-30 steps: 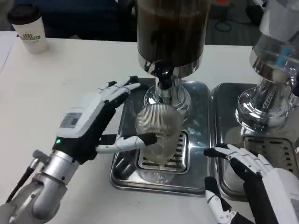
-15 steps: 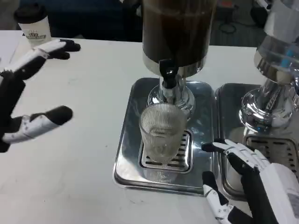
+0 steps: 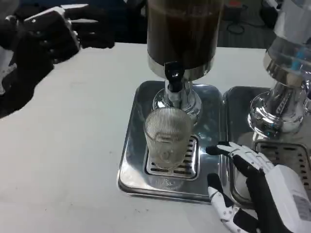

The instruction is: Grasp the cup under the faucet to collect the drink, then remove the cup.

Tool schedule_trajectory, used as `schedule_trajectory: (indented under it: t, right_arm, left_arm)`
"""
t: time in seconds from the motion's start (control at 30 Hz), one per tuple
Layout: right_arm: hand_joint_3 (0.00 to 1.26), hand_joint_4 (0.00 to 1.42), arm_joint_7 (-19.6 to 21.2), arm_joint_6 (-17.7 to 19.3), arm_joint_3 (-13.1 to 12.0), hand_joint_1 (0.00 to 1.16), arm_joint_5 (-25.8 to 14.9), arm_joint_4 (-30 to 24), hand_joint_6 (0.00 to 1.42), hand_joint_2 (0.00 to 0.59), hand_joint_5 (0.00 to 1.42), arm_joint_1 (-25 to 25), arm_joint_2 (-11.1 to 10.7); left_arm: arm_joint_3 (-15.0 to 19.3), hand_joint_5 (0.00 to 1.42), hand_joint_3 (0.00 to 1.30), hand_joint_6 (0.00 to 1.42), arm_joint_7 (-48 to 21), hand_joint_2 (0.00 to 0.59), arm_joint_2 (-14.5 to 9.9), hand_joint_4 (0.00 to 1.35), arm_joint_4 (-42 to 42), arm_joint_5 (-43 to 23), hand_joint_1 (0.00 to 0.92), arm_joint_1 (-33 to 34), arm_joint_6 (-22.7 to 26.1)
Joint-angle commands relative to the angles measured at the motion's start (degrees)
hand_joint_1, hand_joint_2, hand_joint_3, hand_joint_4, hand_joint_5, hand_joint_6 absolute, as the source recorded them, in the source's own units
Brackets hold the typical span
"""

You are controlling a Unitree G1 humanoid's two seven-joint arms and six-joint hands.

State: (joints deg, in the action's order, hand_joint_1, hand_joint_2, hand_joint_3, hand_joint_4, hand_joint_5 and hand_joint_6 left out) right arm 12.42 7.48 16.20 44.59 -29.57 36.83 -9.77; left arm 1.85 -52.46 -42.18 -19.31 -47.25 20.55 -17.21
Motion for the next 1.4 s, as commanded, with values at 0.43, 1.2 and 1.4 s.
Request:
schedule_trajectory:
  t: [0.43,1.2,1.4]
  right_arm:
    - [0.36,0.22,2.92,0.77,1.35,0.51,-0.3,2.16,0.11,0.501,0.17,0.63,1.73]
    - [0.36,0.22,5.99,0.47,3.2,0.52,-0.99,3.54,0.11,0.509,0.17,2.13,3.77]
    - [0.36,0.22,6.59,0.52,3.72,0.52,-0.81,3.78,0.11,0.509,0.17,2.16,3.94]
  left_arm:
    - [7.18,0.23,0.22,0.12,-14.6,0.018,9.49,0.16,-10.62,5.24,0.0,15.53,21.18]
    - [5.46,0.2,0.19,0.11,-19.34,0.011,16.66,0.11,-15.43,16.69,0.0,19.72,21.06]
    - [4.71,0.19,0.18,0.09,-19.04,0.01,17.28,0.11,-14.99,19.9,0.0,18.92,18.58]
